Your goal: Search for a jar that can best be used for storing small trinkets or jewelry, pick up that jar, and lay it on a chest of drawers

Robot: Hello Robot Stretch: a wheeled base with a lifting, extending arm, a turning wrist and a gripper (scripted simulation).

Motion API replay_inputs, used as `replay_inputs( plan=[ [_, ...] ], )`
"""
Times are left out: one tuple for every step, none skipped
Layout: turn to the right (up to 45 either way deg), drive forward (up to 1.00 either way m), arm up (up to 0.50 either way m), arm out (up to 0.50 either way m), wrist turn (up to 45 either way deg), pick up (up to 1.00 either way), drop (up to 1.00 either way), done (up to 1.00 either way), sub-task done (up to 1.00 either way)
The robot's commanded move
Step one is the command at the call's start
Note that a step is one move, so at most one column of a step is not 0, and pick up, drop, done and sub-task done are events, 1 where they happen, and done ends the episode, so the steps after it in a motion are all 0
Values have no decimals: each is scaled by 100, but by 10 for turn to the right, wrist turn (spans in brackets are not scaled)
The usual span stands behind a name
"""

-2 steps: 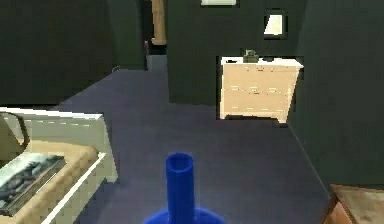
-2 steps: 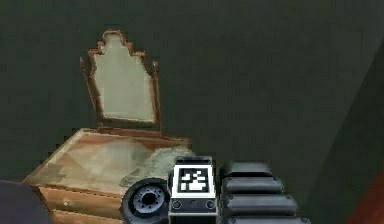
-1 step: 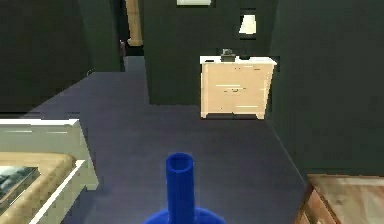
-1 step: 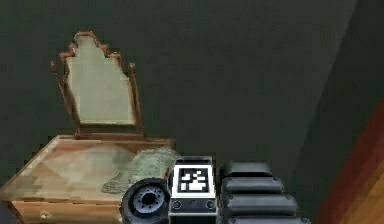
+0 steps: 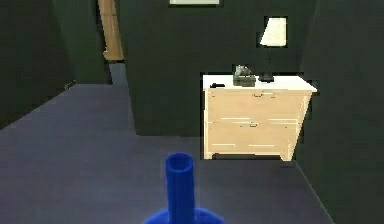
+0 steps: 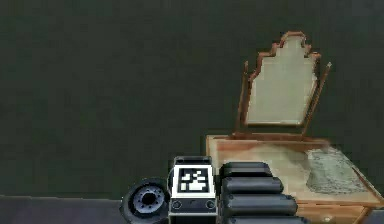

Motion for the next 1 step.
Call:
replay_inputs(
  plan=[
    [450,0,0,0,0,0,0,0,0]
  ],
)
